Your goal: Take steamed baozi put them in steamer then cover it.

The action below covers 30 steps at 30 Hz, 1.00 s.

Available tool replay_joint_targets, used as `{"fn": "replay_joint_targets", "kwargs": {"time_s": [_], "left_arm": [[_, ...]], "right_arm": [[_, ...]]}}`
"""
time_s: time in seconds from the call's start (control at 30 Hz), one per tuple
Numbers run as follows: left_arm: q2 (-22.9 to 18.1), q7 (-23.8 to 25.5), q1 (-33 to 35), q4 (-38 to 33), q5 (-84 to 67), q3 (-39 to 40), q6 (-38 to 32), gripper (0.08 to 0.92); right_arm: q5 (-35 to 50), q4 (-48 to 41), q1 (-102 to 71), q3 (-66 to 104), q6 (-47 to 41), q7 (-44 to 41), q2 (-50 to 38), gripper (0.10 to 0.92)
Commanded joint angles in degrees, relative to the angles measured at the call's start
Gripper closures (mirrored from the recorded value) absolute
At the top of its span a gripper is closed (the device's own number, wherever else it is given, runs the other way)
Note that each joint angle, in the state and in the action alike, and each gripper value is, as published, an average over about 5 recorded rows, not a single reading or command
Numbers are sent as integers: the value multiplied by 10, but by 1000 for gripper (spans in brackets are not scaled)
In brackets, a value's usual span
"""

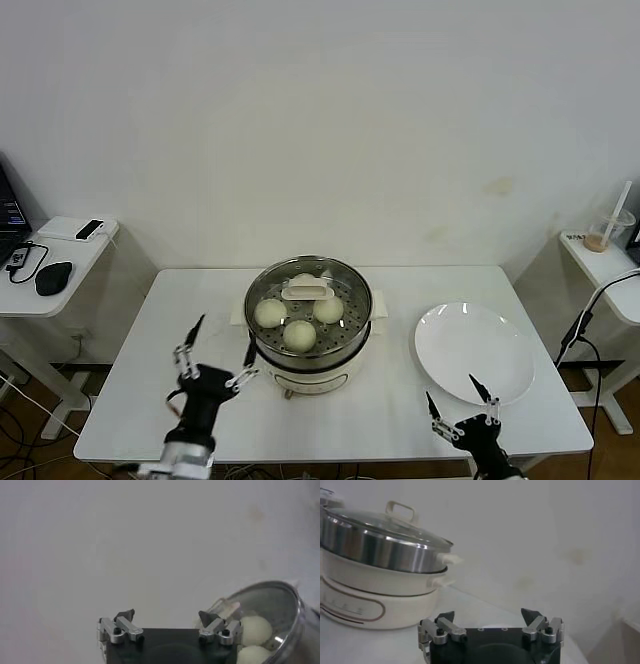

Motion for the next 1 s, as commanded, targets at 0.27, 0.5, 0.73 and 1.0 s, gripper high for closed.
{"fn": "replay_joint_targets", "kwargs": {"time_s": [0.27,0.5,0.73,1.0], "left_arm": [[13,-19,117,70,-343,-99,-84,177],[9,-6,147,60,-346,-86,-63,177],[1,-6,161,55,-327,-81,-65,177],[0,-8,171,44,-321,-84,-66,177]], "right_arm": [[115,34,-40,-36,-31,4,-37,203],[179,49,-70,-38,-61,25,-69,203],[158,63,-89,-52,-79,42,-74,203],[177,73,-100,-57,-97,68,-77,203]]}}
